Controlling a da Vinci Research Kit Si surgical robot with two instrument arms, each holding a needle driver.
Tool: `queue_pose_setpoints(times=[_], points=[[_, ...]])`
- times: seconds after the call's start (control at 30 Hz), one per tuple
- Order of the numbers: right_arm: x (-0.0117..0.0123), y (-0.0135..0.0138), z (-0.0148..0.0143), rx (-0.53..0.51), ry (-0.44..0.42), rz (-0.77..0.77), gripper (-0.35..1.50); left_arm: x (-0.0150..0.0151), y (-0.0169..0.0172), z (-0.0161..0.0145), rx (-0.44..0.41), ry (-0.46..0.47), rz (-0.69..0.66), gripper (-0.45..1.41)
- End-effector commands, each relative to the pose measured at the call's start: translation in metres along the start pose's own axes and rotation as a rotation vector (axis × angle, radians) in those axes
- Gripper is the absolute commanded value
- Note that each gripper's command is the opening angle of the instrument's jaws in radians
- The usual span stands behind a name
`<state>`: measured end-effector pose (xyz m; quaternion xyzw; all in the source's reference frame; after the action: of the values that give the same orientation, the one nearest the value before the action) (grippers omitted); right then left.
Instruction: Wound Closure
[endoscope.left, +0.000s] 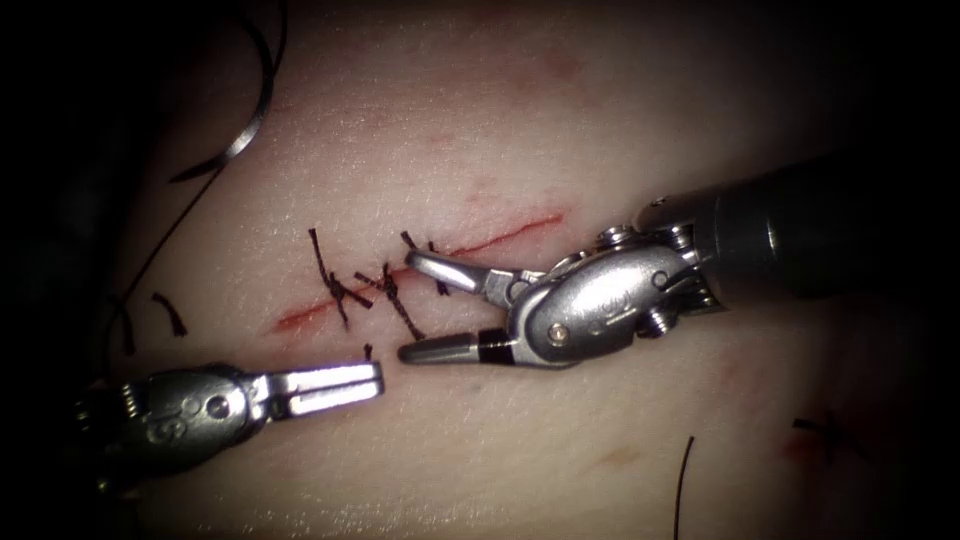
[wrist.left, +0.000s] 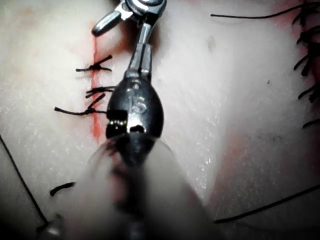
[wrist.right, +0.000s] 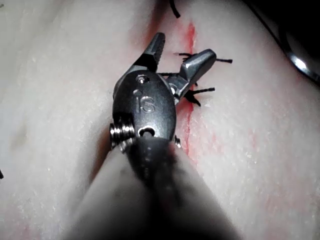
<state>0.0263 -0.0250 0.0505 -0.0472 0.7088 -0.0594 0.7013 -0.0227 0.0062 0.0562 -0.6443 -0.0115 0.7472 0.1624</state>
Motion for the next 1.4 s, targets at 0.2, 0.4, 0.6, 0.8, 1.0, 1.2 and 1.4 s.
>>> queue_pose_setpoints(times=[0.2,0.4,0.6,0.8,1.0,1.2,1.4], points=[[0.0007,-0.0001,-0.0057,-0.045,-0.006,0.03,1.38,-0.0024,0.0031,-0.0012,0.012,-0.028,0.038,-0.45],[0.0014,-0.0003,-0.0108,-0.086,-0.013,0.049,1.35,-0.0047,0.0051,-0.0017,0.003,-0.056,0.041,-0.45],[0.0016,-0.001,-0.0138,-0.111,-0.03,0.052,1.35,-0.0091,0.005,-0.0014,0.015,-0.123,0.043,-0.45],[0.0016,-0.0015,-0.0138,-0.111,-0.031,0.047,1.35,-0.0137,0.004,-0.002,0.036,-0.211,0.045,-0.21],[0.0016,-0.0017,-0.0136,-0.112,-0.032,0.045,1.35,-0.0159,0.0024,-0.0048,0.085,-0.293,0.022,0.26],[0.0017,-0.0018,-0.0138,-0.124,-0.054,0.046,1.35,-0.0153,0.0015,-0.0076,0.201,-0.402,0.014,0.39],[0.0016,-0.0019,-0.0141,-0.143,-0.13,0.092,1.4,-0.014,0.0027,-0.0091,0.21,-0.447,-0.004,0.54]])
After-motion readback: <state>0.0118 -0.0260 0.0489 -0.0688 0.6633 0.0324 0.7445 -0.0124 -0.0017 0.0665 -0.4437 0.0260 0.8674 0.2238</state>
